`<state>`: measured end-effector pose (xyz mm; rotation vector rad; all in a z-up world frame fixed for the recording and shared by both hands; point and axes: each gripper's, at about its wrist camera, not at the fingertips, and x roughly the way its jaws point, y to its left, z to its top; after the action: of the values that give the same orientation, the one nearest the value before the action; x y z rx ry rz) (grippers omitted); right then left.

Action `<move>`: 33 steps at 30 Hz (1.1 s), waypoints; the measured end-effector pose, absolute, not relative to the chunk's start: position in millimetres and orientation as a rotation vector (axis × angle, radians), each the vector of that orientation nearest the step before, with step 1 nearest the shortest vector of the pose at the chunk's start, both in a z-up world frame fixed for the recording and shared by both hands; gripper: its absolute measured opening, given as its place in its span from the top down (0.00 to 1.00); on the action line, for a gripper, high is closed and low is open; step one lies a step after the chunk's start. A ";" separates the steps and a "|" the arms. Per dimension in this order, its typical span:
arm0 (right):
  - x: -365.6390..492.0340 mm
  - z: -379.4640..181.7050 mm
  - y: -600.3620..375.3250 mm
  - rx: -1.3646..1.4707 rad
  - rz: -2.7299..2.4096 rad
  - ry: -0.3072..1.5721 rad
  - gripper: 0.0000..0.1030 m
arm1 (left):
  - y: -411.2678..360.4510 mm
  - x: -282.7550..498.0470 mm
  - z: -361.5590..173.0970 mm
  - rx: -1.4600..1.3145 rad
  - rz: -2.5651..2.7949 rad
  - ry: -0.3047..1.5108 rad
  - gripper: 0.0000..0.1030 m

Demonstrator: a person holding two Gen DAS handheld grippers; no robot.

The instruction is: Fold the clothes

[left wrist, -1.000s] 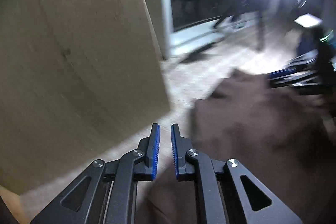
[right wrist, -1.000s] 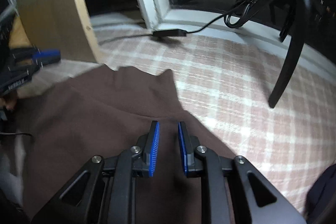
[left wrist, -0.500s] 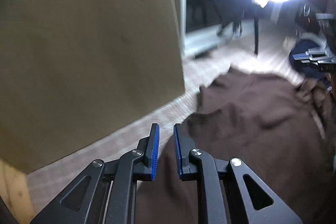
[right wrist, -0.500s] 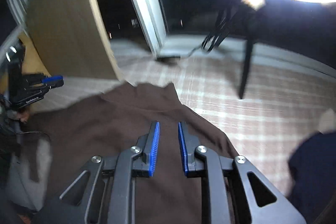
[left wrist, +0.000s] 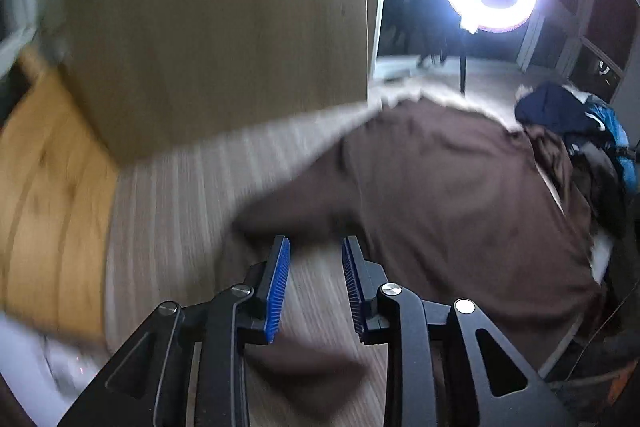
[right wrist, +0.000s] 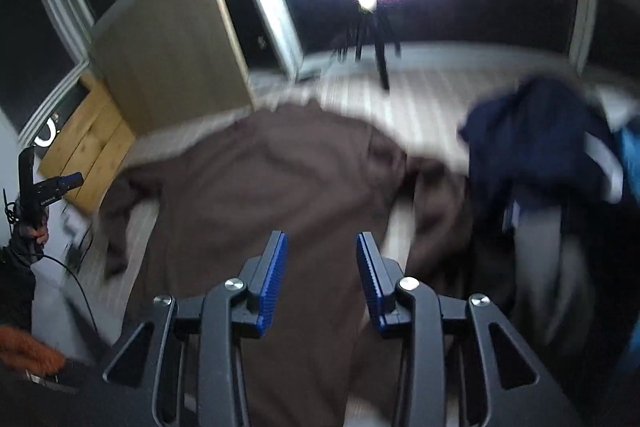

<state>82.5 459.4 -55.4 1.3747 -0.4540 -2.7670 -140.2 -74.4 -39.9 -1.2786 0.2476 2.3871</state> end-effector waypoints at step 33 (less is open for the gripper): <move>201.7 -220.2 405.1 1.635 -2.511 -0.465 0.88 | -22.2 31.7 -187.4 -1.588 2.108 0.048 0.93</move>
<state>201.7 405.1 -220.2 1.6355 -0.4648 -2.5107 31.7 -22.2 -187.4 -1.5885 0.0480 2.1081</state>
